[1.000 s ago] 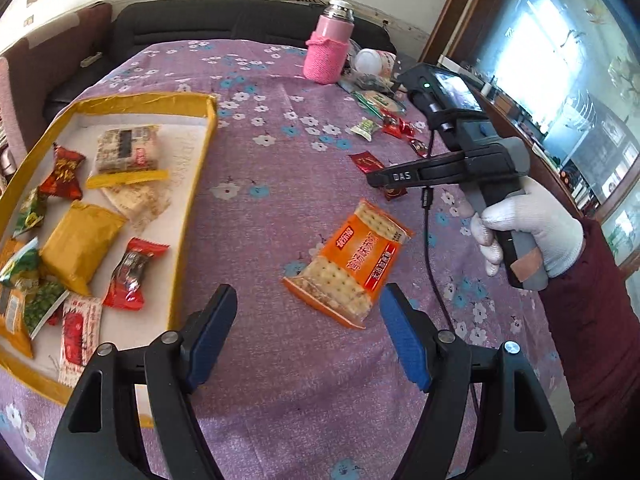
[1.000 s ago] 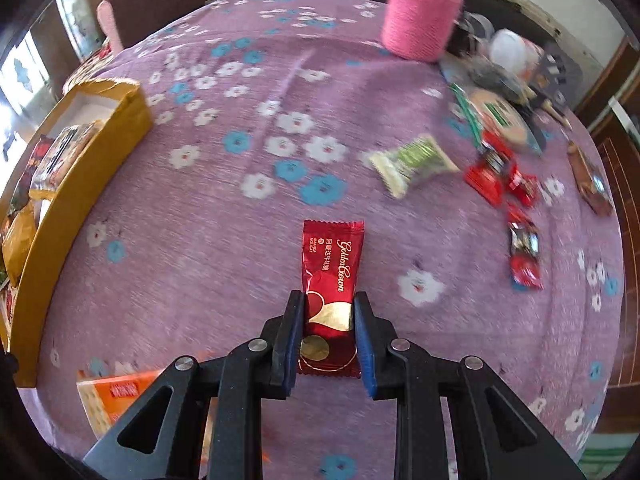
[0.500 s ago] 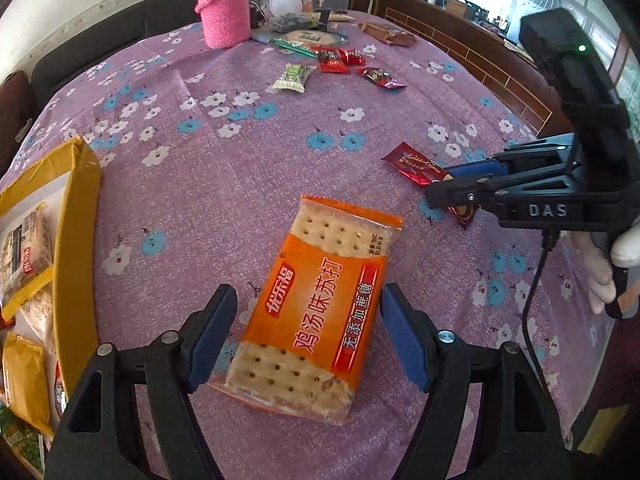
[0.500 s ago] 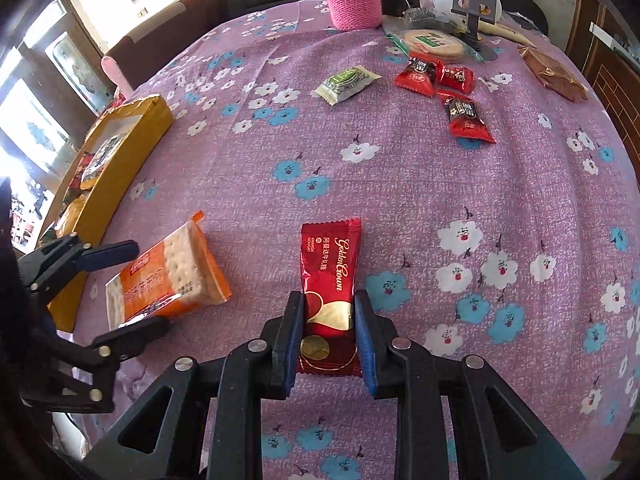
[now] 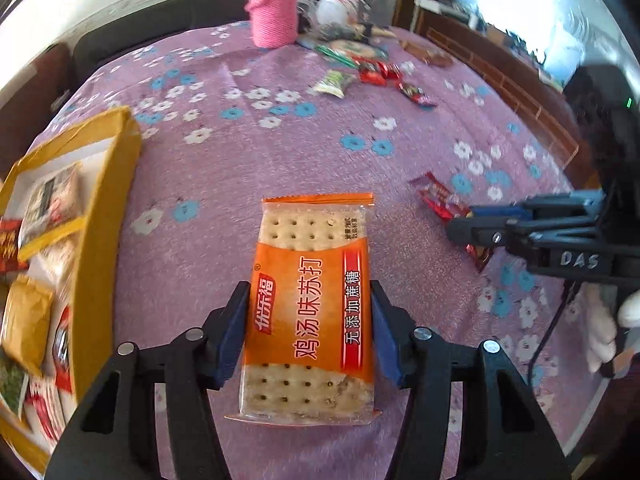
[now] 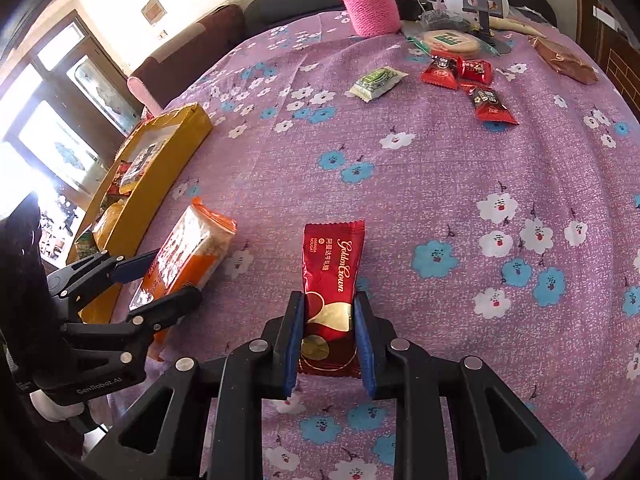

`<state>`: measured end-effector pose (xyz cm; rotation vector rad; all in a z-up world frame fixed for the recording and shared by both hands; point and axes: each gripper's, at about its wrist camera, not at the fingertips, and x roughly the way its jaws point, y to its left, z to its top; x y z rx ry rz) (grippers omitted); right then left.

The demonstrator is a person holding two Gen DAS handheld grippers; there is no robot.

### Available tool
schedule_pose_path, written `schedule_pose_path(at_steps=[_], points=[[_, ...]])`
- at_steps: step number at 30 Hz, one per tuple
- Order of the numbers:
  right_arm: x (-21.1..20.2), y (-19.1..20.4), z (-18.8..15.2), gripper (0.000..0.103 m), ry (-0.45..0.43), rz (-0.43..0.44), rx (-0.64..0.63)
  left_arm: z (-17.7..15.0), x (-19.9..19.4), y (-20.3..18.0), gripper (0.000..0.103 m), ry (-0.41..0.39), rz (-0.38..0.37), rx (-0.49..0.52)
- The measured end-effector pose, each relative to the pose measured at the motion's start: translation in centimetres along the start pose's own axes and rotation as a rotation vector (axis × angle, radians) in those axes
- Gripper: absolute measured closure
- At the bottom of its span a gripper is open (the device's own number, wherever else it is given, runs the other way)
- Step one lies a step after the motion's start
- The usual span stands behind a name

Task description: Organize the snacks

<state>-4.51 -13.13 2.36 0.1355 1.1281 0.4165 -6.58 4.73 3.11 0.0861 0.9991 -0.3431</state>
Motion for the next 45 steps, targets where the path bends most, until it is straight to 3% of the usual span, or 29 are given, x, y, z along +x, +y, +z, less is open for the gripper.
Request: schedule_pose_path(at_steps=[5, 11, 15, 22, 30, 35, 39, 42, 44, 45], points=[[-0.5, 3.3, 0.7, 0.078, -0.014, 0.066, -0.033, -1.0, -5.3, 4.2, 0.048, -0.095, -0.003, -0.136], [-0.1, 9.9, 2.9, 0.079, -0.016, 0.199, -0.085, -2.2, -9.8, 10.5, 0.048, -0.161, 0.117, -0.254], [1.5, 15.3, 4.4, 0.079, 0.011, 0.248, -0.129, -3.6, -10.6, 15.2, 0.048, -0.164, 0.176, -0.351], [5.8, 24.3, 6.4, 0.079, 0.058, 0.215, -0.245, -5.1, -9.4, 22.2, 0.048, -0.143, 0.208, -0.495], [11.4, 28.6, 6.7, 0.075, 0.109, 0.110, -0.300, -5.8, -8.7, 25.4, 0.045, -0.142, 0.171, -0.579], [11.1, 30.2, 5.6, 0.066, 0.038, 0.056, -0.384, -6.7, -10.1, 25.3, 0.042, -0.187, 0.177, -0.608], [8.4, 30.0, 5.0, 0.058, -0.047, 0.074, -0.379, -7.6, -12.7, 24.5, 0.040, -0.256, 0.205, -0.626], [5.7, 29.2, 4.6, 0.048, -0.121, 0.088, -0.351, -8.0, -14.9, 23.2, 0.031, -0.305, 0.317, -0.637], [4.1, 28.5, 4.0, 0.046, -0.165, 0.091, -0.333, -8.4, -16.5, 21.7, 0.026, -0.337, 0.464, -0.637], [3.4, 28.1, 3.7, 0.045, -0.184, 0.092, -0.322, -8.6, -17.2, 21.0, 0.019, -0.350, 0.530, -0.635]])
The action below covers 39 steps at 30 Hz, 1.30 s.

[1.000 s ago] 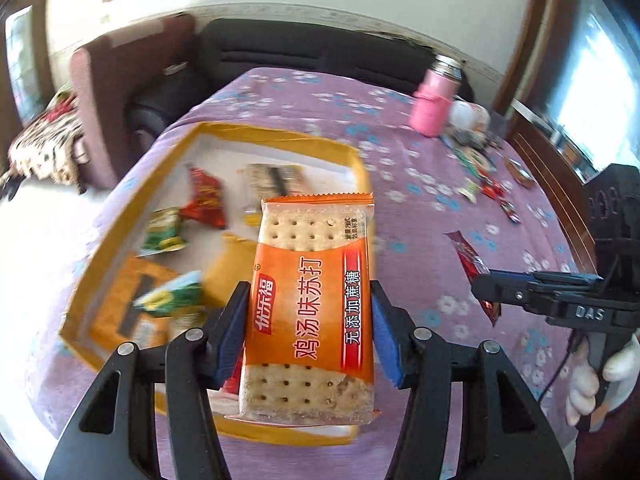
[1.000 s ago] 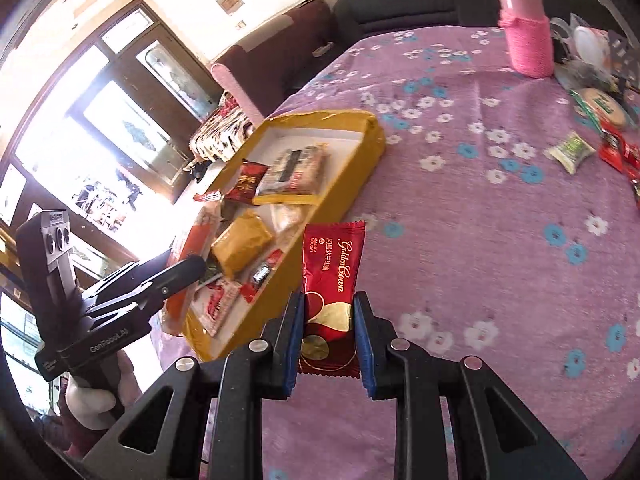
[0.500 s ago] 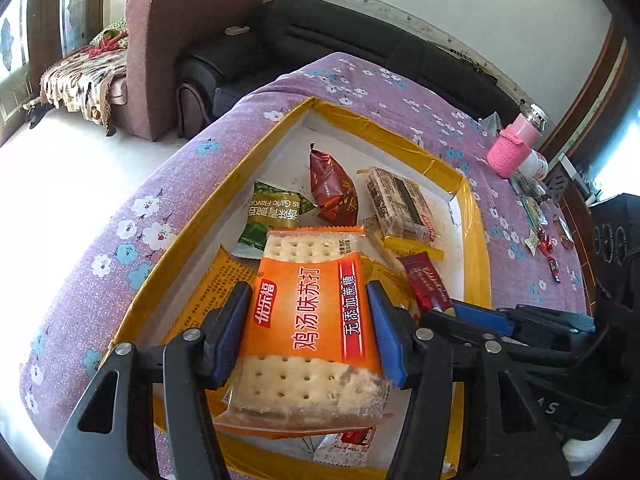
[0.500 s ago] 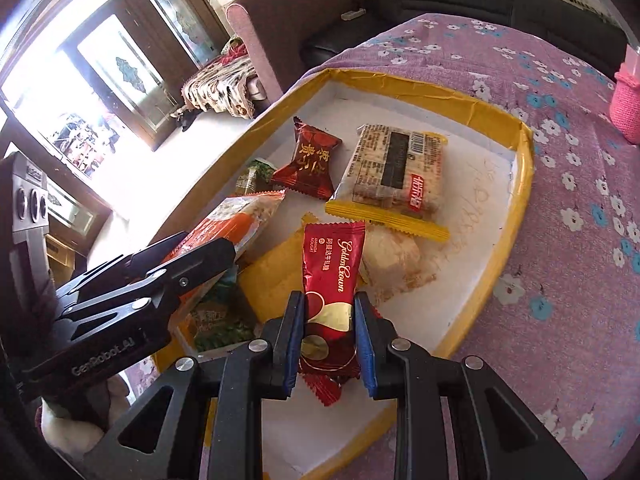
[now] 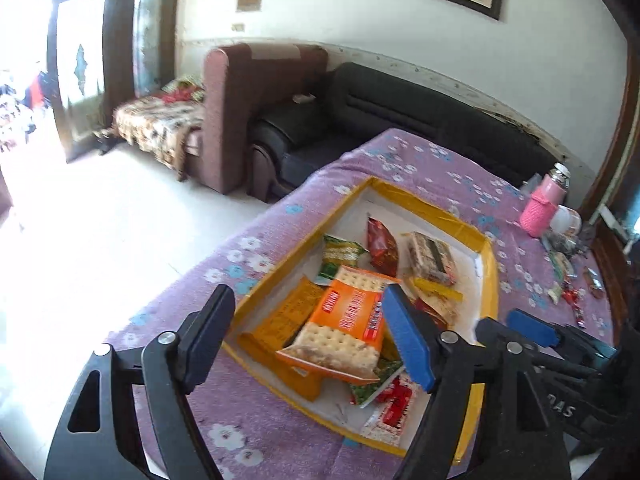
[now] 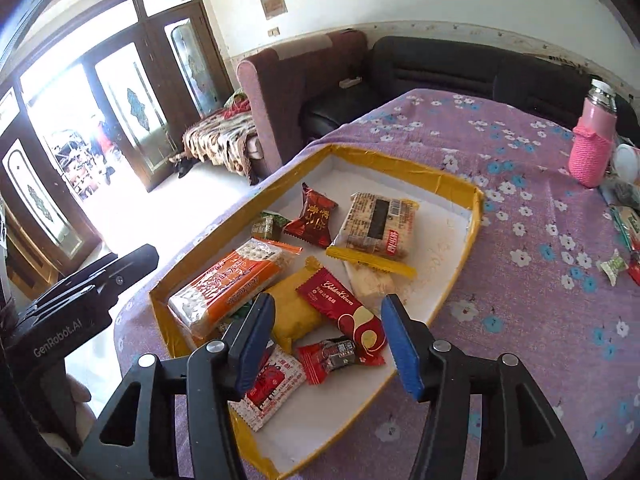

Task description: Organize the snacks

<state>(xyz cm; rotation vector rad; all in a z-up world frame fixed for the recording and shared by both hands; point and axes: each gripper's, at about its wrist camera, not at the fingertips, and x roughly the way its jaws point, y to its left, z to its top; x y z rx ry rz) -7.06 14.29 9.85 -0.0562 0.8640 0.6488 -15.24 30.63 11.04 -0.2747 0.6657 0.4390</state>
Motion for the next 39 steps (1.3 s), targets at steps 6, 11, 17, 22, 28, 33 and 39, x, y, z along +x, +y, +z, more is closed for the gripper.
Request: schedule_pose_path(at_steps=[6, 11, 17, 22, 28, 33, 39], points=[[-3.8, -2.0, -3.6, 0.039, -0.074, -0.004, 0.124, -2.0, -3.6, -1.6, 0.017, -0.039, 0.021, 0.046], [-6.3, -2.8, -7.4, 0.037, -0.097, -0.045, 0.178, -3.5, -5.1, -3.2, 0.017, -0.025, 0.018, 0.107], [-7.9, -3.3, -9.6, 0.037, -0.102, -0.060, 0.212, -4.5, -6.4, -4.2, 0.017, -0.014, 0.009, 0.128], [-8.9, -2.2, -10.2, 0.034, -0.115, -0.062, 0.191, -4.9, -7.2, -4.2, 0.017, -0.017, 0.007, 0.135], [-9.2, -0.3, -10.4, 0.033, -0.118, -0.067, 0.143, -5.2, -7.8, -4.0, 0.017, -0.023, -0.004, 0.139], [-8.8, 0.7, -10.5, 0.033, -0.107, -0.061, 0.128, -5.4, -8.0, -3.7, 0.017, -0.030, -0.008, 0.135], [-8.1, 1.7, -10.7, 0.032, -0.096, -0.063, 0.103, -5.3, -8.1, -2.8, 0.017, -0.035, -0.015, 0.110]])
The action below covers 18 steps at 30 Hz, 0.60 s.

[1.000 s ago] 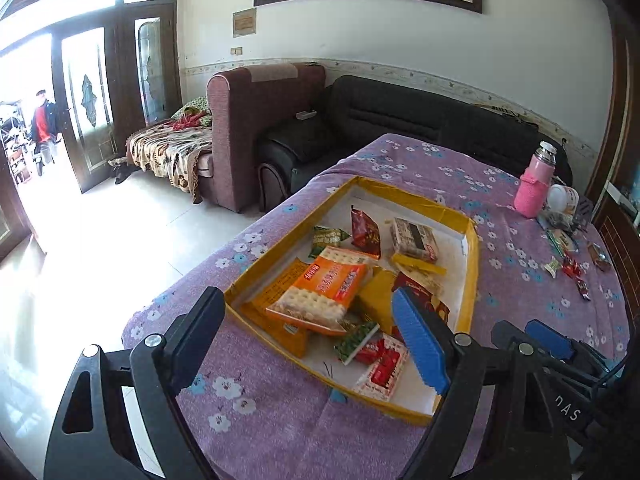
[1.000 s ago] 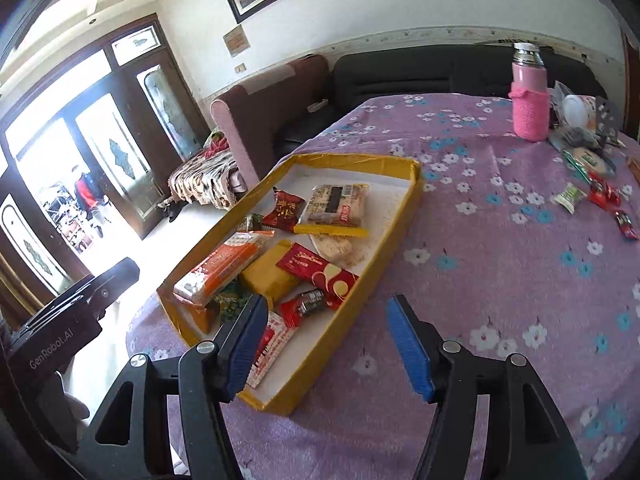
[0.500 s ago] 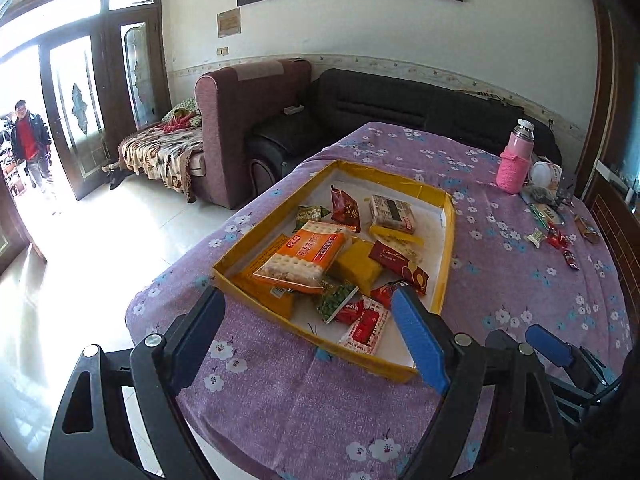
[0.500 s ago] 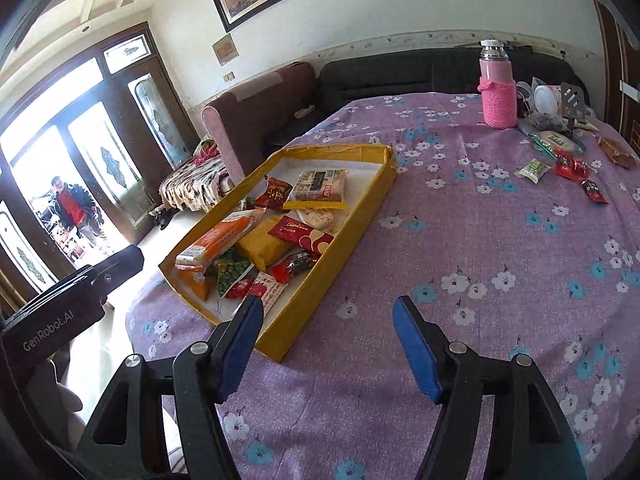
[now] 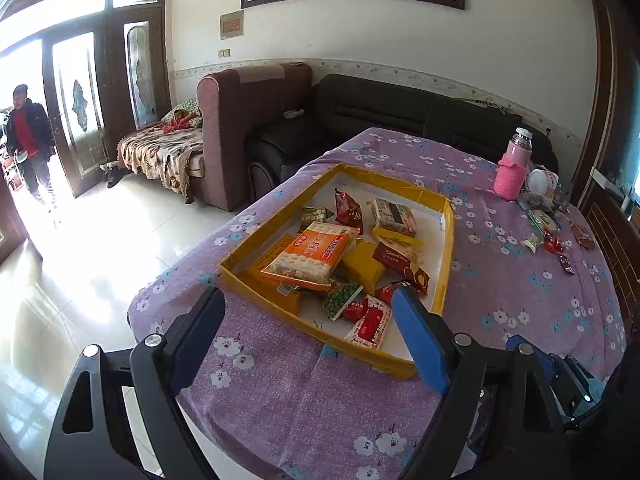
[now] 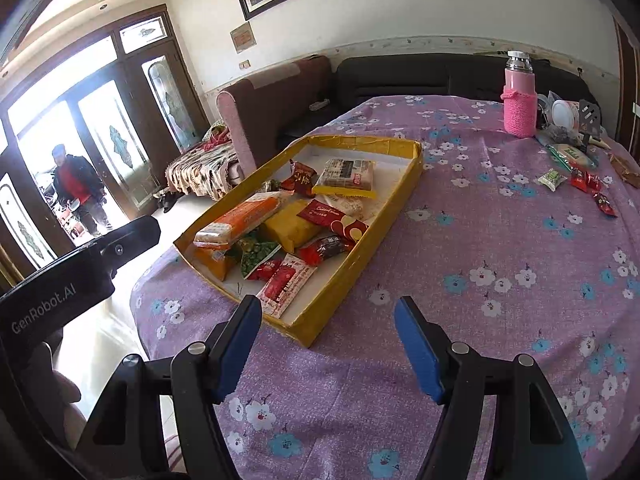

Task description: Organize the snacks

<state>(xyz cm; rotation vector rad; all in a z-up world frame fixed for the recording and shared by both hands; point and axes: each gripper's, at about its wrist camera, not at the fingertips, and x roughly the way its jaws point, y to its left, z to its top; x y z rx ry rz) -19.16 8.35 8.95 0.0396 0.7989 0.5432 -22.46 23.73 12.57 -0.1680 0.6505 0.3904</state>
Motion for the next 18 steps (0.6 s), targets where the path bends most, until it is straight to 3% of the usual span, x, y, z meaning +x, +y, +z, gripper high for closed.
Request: schedule_pose_path(at_steps=[18], points=[[1.0, -1.1, -0.5, 0.031, 0.018, 0.011, 0.033, -0.6, 1.0, -0.9, 0.017, 0.021, -0.001, 0.020]])
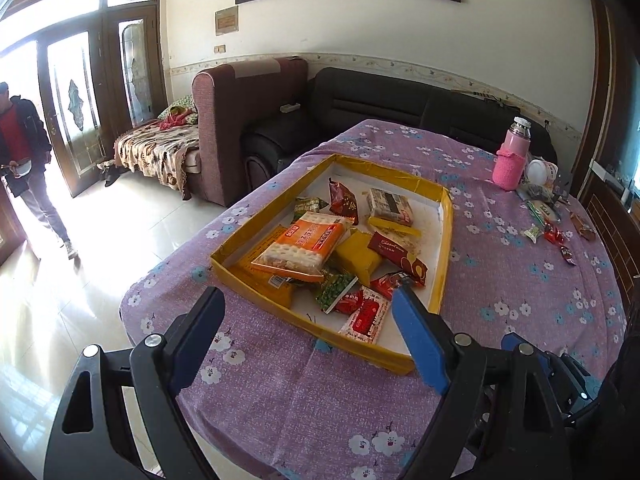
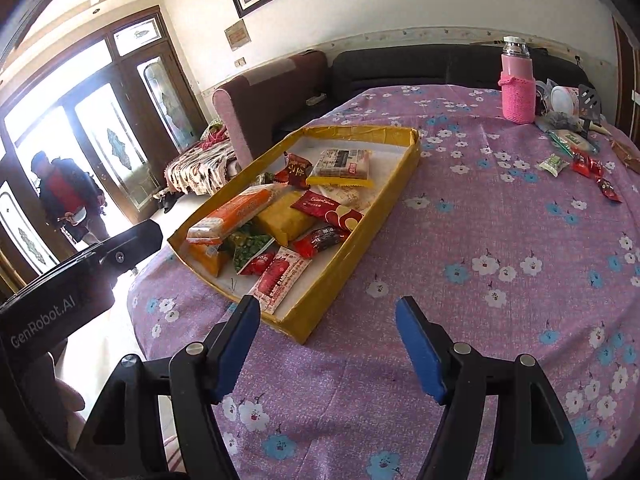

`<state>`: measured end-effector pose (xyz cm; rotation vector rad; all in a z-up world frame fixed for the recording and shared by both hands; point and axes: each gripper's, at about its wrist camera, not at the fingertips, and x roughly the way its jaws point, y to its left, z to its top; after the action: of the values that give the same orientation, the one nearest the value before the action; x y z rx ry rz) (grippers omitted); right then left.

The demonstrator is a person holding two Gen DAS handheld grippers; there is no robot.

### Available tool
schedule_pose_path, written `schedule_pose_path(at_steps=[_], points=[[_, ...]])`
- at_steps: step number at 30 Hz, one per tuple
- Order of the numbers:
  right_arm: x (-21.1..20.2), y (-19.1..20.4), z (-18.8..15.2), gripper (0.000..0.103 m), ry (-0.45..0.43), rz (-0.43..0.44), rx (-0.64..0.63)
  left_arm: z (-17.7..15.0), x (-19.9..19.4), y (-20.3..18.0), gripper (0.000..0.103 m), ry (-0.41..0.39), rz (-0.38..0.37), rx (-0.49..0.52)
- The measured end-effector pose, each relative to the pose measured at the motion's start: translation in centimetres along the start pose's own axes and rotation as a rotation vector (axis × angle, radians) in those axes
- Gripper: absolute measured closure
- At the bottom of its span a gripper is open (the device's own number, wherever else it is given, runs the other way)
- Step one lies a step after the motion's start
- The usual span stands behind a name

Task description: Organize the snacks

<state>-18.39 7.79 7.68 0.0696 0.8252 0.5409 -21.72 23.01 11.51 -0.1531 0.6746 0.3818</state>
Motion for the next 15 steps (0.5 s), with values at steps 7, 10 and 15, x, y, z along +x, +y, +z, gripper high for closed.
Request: schedule_pose_path(at_steps=[7, 10, 15], points=[[0.17, -0.28, -0.16, 0.031, 0.003, 0.006, 0.009, -0.07, 0.11, -0.16, 0.017, 0.001, -0.001, -0.002], [0.30, -0.27, -0.18, 0.031, 0.007, 0.008, 0.009, -0.15, 0.23, -0.47, 0.017, 0.003, -0.004, -0.002], [0.39, -0.16, -0.18, 0.031, 0.010, 0.009, 0.007, -0.22, 0.22, -0.72, 0.017, 0.004, -0.009, 0.004]])
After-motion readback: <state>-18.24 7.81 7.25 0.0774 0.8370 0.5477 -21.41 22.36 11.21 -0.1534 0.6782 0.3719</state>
